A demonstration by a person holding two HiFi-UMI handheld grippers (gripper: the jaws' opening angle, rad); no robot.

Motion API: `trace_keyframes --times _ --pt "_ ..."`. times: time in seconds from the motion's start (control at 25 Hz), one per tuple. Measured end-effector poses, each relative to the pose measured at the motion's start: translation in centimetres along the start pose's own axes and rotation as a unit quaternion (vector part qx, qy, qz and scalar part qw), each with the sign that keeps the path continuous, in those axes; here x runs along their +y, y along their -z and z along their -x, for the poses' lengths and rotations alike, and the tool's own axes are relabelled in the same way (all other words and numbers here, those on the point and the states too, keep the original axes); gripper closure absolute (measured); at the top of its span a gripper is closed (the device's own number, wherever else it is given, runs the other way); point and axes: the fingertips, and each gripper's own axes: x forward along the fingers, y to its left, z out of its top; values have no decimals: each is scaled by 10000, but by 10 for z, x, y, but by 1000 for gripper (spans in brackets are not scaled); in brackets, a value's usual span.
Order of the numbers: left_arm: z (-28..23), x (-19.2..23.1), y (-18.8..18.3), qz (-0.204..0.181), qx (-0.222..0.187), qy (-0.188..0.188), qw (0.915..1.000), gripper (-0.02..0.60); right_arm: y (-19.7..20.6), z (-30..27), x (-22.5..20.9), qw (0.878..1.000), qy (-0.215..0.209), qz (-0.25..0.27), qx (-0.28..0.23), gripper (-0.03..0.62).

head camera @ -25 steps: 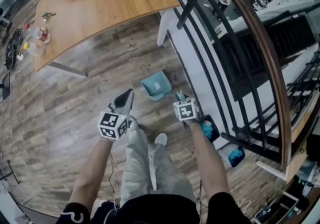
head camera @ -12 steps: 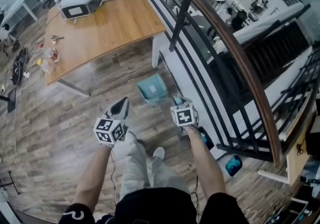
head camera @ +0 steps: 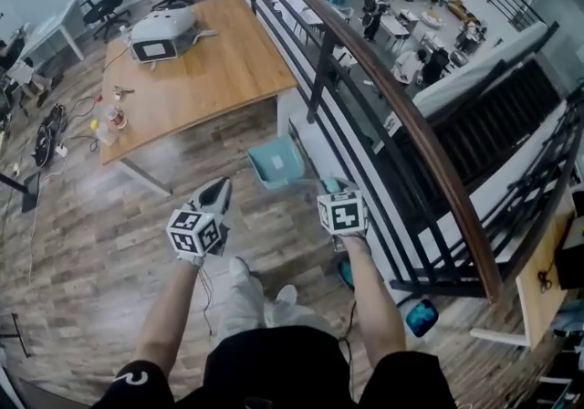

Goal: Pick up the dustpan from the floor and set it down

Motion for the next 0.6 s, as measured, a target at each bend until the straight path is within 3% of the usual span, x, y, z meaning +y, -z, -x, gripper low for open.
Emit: trace_keyframes --times 0.36,0.6 --pt "26 -21 -15 -162 -72 -6 9998 584 -25 62 -5 9989 114 -17 -456 510" --pt "31 -21 -25 -197 -156 -76 9997 584 -32 75 2 9982 -84 -133 -573 510"
